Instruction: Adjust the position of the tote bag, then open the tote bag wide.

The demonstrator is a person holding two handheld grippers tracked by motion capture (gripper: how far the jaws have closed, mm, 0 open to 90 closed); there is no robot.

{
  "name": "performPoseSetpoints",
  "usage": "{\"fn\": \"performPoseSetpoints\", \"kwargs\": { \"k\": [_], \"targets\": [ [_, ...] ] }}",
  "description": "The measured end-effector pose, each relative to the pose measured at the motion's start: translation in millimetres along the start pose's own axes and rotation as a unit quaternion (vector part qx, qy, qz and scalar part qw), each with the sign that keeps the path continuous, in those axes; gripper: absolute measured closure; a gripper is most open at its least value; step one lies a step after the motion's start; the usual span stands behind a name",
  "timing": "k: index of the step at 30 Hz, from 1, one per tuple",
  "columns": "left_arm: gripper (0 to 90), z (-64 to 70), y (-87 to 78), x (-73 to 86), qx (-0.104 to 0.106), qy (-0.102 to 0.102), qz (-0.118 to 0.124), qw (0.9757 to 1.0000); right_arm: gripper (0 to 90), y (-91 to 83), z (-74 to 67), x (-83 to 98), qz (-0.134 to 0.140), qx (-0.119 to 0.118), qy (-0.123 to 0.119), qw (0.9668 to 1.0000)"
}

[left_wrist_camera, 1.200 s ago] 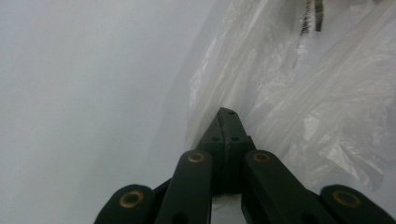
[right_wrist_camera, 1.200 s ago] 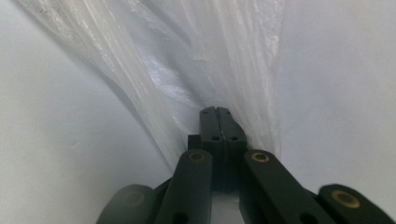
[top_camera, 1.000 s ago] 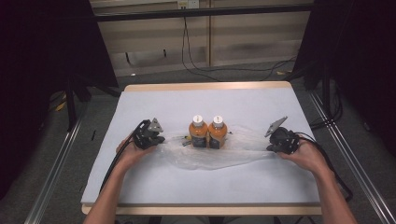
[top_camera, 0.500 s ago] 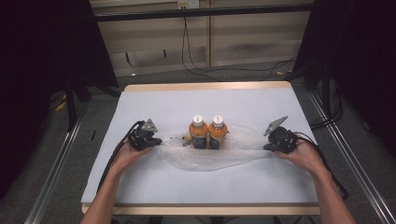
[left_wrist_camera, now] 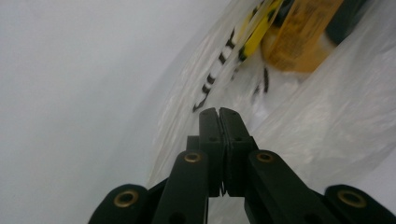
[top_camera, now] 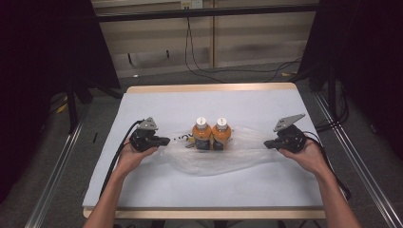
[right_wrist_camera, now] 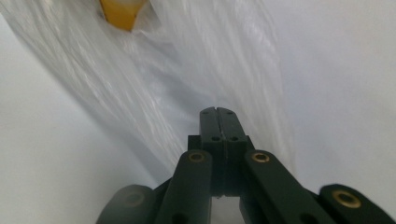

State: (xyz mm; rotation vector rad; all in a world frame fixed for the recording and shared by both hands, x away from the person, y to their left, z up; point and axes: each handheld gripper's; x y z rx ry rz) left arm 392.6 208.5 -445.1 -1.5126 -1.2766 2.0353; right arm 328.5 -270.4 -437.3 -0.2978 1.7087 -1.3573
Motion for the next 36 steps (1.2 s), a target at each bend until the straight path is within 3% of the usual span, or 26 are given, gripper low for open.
{"fn": "performPoseSetpoints", "kwargs": {
  "k": [5,13,17,21,30,36],
  "targets": [
    [89.9,5.2,-9.6,-3.4,0.013,-0.003,0.038,0.9992,90.0,-7.0,-1.3,-3.9,0.046,-0.019,0.001,0.9987],
    [90.0,21.8,-11.3,-12.6,0.033,0.015,0.064,0.9973,90.0,-15.0,-7.6,-15.8,0.103,-0.038,0.004,0.9940],
    [90.0,34.1,-4.6,-20.4,0.060,0.029,0.071,0.9953,90.0,-10.7,-12.4,-24.8,0.110,-0.045,0.004,0.9929],
    [90.0,47.4,5.5,-28.4,0.074,0.041,0.065,0.9943,90.0,-4.7,-19.0,-32.8,0.110,-0.053,0.004,0.9925],
    [90.0,70.7,18.1,-45.1,0.096,0.058,0.071,0.9911,90.0,-1.2,-27.2,-45.8,0.118,-0.064,-0.001,0.9909],
    [90.0,88.9,33.0,-60.9,0.108,0.085,0.063,0.9884,90.0,7.2,-28.1,-60.5,0.107,-0.059,-0.015,0.9924]
  ]
}}
Point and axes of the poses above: each handheld gripper's, and its own axes: y roughly forward along the jaws, x roughly out of its underside, z roughly to its right, and after that the axes turned 10 degrees about -z, right-handed
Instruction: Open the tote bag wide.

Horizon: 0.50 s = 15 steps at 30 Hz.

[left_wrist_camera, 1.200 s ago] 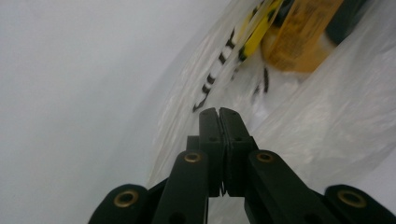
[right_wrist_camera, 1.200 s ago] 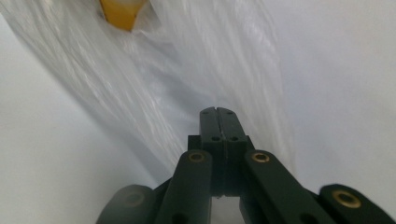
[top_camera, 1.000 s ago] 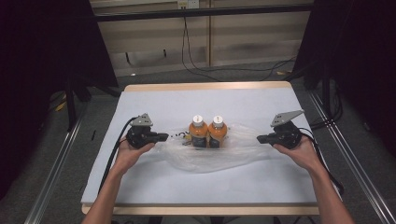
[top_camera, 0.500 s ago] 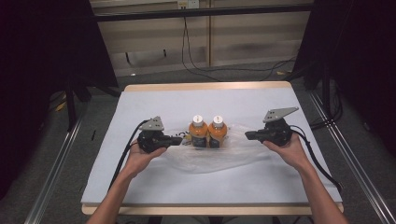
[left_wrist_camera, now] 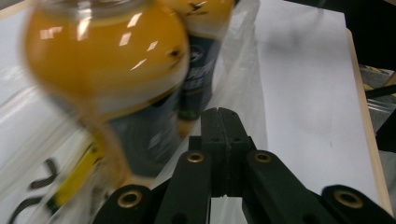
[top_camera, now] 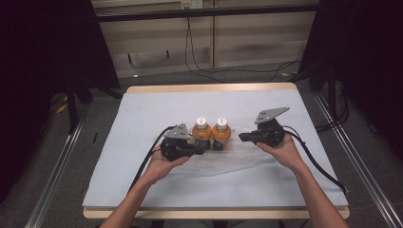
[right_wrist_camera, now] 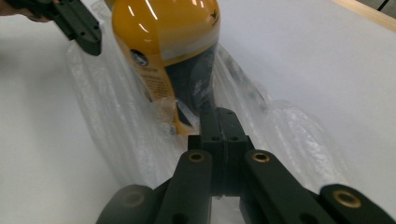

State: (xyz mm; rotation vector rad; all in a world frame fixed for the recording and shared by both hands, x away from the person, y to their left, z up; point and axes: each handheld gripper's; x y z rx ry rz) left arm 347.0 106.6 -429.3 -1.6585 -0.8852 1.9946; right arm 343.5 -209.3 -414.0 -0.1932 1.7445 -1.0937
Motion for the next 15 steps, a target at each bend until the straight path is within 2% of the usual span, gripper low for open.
{"fn": "performPoseSetpoints", "kwargs": {
  "k": [2,4,7,8,13,15],
  "targets": [
    [90.0,0.2,2.7,-3.5,-0.010,0.000,0.001,1.0000,90.0,-0.2,3.9,-3.1,0.016,-0.008,0.006,0.9998],
    [90.0,-1.7,7.3,-3.9,-0.004,-0.011,0.009,0.9999,90.0,4.1,5.2,-6.2,0.009,-0.007,0.005,0.9999],
    [90.0,1.5,17.9,-3.1,-0.021,-0.003,-0.017,0.9996,90.0,16.1,7.2,-9.8,-0.005,-0.011,-0.001,0.9999],
    [90.0,1.7,21.6,-2.6,-0.014,-0.005,-0.012,0.9998,90.0,20.9,8.4,-11.0,-0.010,-0.016,-0.003,0.9998],
    [90.0,5.3,35.2,-0.9,-0.020,0.000,-0.031,0.9993,90.0,41.6,12.4,-16.6,-0.031,-0.027,-0.006,0.9991],
    [90.0,6.8,39.0,1.4,-0.024,0.002,-0.056,0.9981,90.0,49.5,14.8,-17.2,-0.045,-0.027,-0.004,0.9986]
  ]
}}
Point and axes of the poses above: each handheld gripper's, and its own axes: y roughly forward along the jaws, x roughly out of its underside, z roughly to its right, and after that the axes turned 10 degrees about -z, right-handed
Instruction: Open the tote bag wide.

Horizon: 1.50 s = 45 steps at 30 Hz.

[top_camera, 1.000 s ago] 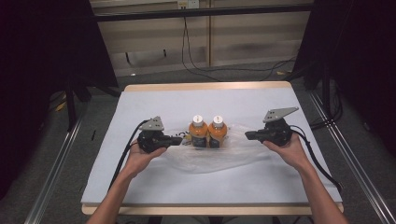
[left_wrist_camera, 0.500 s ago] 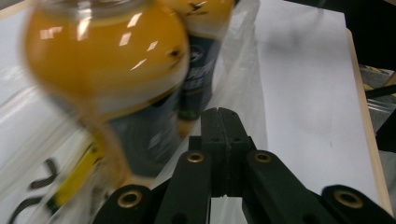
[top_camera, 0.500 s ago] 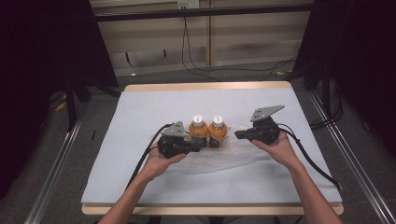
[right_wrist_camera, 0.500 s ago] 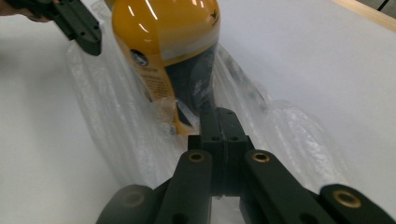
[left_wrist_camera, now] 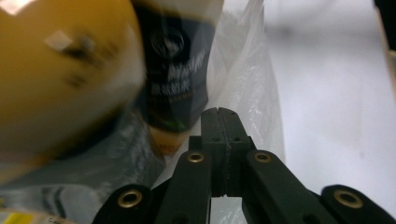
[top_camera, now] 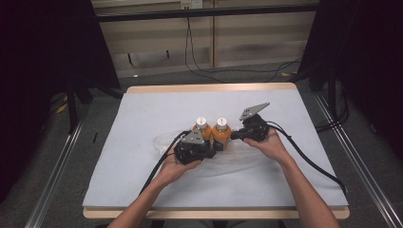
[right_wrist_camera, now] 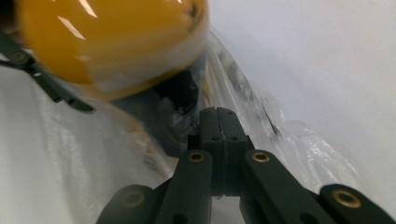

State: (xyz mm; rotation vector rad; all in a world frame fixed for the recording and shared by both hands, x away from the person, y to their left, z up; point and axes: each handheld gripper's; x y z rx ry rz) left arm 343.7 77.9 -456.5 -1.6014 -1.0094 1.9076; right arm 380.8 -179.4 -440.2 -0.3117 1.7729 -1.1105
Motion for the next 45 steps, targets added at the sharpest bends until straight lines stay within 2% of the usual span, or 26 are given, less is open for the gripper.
{"fn": "performPoseSetpoints", "kwargs": {
  "k": [2,5,6,9,10,11,14,15,17,19,21,22,23,25,26,27,29,30,31,32,35,37,38,39,41,45],
  "targets": [
    [90.0,1.9,5.5,3.0,0.005,0.009,-0.009,0.9999,90.0,7.8,2.7,0.0,-0.012,-0.005,0.002,0.9999],
    [90.0,6.3,9.3,8.1,0.009,0.010,-0.036,0.9993,90.0,17.4,8.5,0.9,-0.018,-0.010,0.009,0.9997],
    [90.0,7.6,12.0,10.4,0.011,0.008,-0.034,0.9993,90.0,20.7,10.4,1.2,-0.021,-0.013,0.014,0.9996],
    [90.0,7.0,12.1,16.7,0.008,0.011,-0.068,0.9976,90.0,29.3,15.5,2.7,-0.029,-0.016,0.028,0.9990],
    [90.0,6.4,13.9,19.8,0.015,0.003,-0.046,0.9988,90.0,32.4,17.5,3.3,-0.032,-0.016,0.026,0.9990],
    [90.0,6.2,13.0,21.1,0.018,-0.002,-0.046,0.9988,90.0,34.5,18.7,3.6,-0.035,-0.015,0.031,0.9988],
    [90.0,6.4,10.8,21.6,0.021,0.005,-0.055,0.9983,90.0,37.8,23.1,3.2,-0.044,-0.013,0.042,0.9981],
    [90.0,6.9,8.7,21.5,0.021,0.005,-0.070,0.9973,90.0,39.1,25.1,3.1,-0.047,-0.011,0.045,0.9978],
    [90.0,9.7,10.3,22.5,0.025,0.006,-0.057,0.9981,90.0,42.8,28.0,2.9,-0.057,-0.005,0.050,0.9971],
    [90.0,12.5,8.1,22.7,0.027,0.013,-0.068,0.9972,90.0,44.6,30.8,0.9,-0.052,-0.003,0.053,0.9972],
    [90.0,15.7,8.8,26.7,0.038,0.019,-0.050,0.9978,90.0,46.6,33.0,-1.9,-0.052,0.004,0.055,0.9971],
    [90.0,16.0,7.3,27.8,0.046,0.018,-0.055,0.9973,90.0,48.1,34.9,-3.1,-0.047,0.007,0.053,0.9975],
    [90.0,17.7,8.6,29.7,0.048,0.013,-0.042,0.9979,90.0,48.9,35.2,-4.7,-0.047,0.010,0.060,0.9971],
    [90.0,21.0,8.0,28.2,0.043,0.023,-0.048,0.9977,90.0,52.5,37.2,-6.3,-0.035,0.013,0.066,0.9971],
    [90.0,21.6,7.7,28.4,0.053,0.021,-0.051,0.9971,90.0,54.1,38.0,-7.1,-0.030,0.012,0.069,0.9971],
    [90.0,22.0,8.9,29.7,0.066,0.018,-0.044,0.9967,90.0,55.1,38.6,-8.4,-0.030,0.012,0.075,0.9967],
    [90.0,27.8,8.5,31.5,0.066,0.024,-0.039,0.9968,90.0,56.8,38.8,-11.8,-0.032,0.024,0.075,0.9964],
    [90.0,30.3,7.7,31.3,0.067,0.028,-0.046,0.9964,90.0,57.7,39.1,-13.5,-0.033,0.027,0.075,0.9963],
    [90.0,32.5,6.4,30.7,0.058,0.035,-0.053,0.9963,90.0,58.7,39.3,-14.8,-0.032,0.031,0.076,0.9961],
    [90.0,33.8,7.5,31.4,0.061,0.034,-0.043,0.9966,90.0,59.6,39.0,-16.1,-0.033,0.036,0.077,0.9958],
    [90.0,34.9,6.9,31.2,0.059,0.031,-0.048,0.9966,90.0,61.5,40.6,-20.1,-0.036,0.047,0.083,0.9948],
    [90.0,36.7,7.5,32.4,0.068,0.030,-0.042,0.9964,90.0,62.9,43.6,-22.1,-0.036,0.047,0.089,0.9943],
    [90.0,38.0,6.6,32.4,0.077,0.032,-0.049,0.9953,90.0,63.3,45.1,-23.0,-0.035,0.048,0.096,0.9936],
    [90.0,40.6,7.3,32.7,0.077,0.036,-0.043,0.9954,90.0,63.9,46.8,-23.8,-0.036,0.048,0.105,0.9927],
    [90.0,44.5,6.9,32.1,0.068,0.049,-0.045,0.9955,90.0,65.1,50.1,-26.5,-0.038,0.054,0.106,0.9922],
    [90.0,43.8,7.8,32.5,0.074,0.042,-0.041,0.9955,90.0,67.8,53.6,-31.3,-0.042,0.062,0.111,0.9910]
  ]
}}
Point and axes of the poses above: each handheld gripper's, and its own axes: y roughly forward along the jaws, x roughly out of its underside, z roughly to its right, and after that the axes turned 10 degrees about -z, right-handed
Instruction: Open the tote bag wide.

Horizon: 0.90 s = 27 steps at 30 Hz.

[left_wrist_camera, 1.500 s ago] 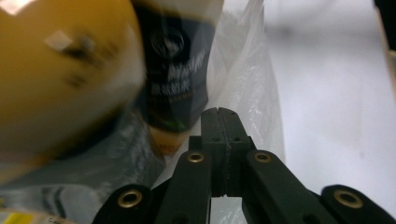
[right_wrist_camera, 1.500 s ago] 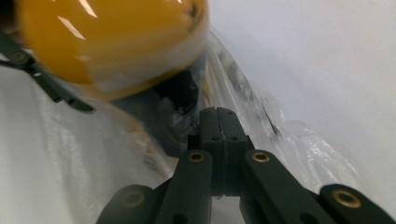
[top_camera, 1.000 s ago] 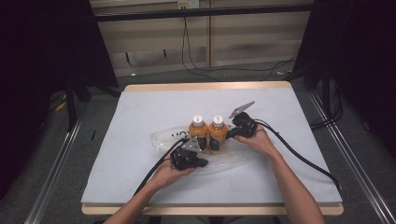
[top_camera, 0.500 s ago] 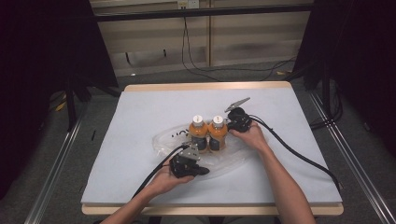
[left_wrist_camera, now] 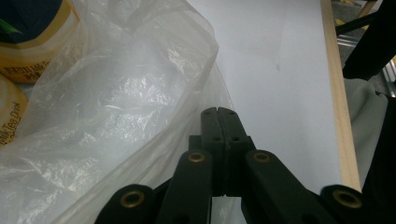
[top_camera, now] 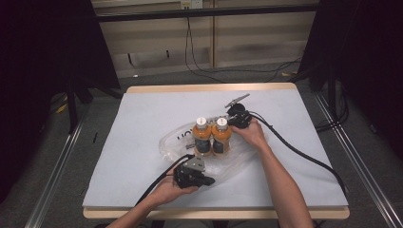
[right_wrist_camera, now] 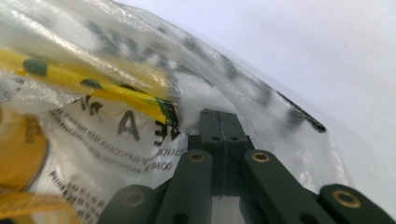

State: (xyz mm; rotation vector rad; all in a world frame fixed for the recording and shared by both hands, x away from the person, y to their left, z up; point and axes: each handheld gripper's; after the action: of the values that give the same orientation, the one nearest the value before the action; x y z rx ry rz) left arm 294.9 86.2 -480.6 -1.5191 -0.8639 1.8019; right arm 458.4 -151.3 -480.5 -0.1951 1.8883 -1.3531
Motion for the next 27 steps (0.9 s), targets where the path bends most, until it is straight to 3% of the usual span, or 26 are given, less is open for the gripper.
{"fn": "performPoseSetpoints", "kwargs": {
  "k": [4,5,7,18,21,23,27],
  "targets": [
    [90.0,-0.3,-2.0,-0.9,0.000,0.006,-0.015,0.9999,90.0,2.5,3.6,-2.8,0.007,0.004,0.011,0.9999],
    [90.0,-0.6,-0.3,-0.2,0.003,0.003,-0.002,1.0000,90.0,3.2,4.5,-3.4,0.009,0.004,0.012,0.9999],
    [90.0,-2.4,-1.5,0.3,0.014,-0.003,-0.008,0.9999,90.0,3.5,4.8,-4.3,0.008,0.010,0.015,0.9998],
    [90.0,-0.5,-0.4,-0.6,0.013,0.004,-0.004,0.9999,90.0,6.5,10.0,-10.9,0.012,0.037,0.026,0.9989],
    [90.0,-3.4,-1.2,1.1,0.020,-0.006,-0.001,0.9998,90.0,5.3,10.1,-9.7,0.012,0.029,0.029,0.9991],
    [90.0,-4.2,-2.3,0.8,0.012,-0.004,-0.003,0.9999,90.0,2.3,8.2,-8.7,0.021,0.017,0.028,0.9992],
    [90.0,-8.4,-5.5,2.2,0.017,-0.021,0.021,0.9994,90.0,-10.2,1.1,-8.7,0.039,0.006,0.022,0.9990]
  ]
}}
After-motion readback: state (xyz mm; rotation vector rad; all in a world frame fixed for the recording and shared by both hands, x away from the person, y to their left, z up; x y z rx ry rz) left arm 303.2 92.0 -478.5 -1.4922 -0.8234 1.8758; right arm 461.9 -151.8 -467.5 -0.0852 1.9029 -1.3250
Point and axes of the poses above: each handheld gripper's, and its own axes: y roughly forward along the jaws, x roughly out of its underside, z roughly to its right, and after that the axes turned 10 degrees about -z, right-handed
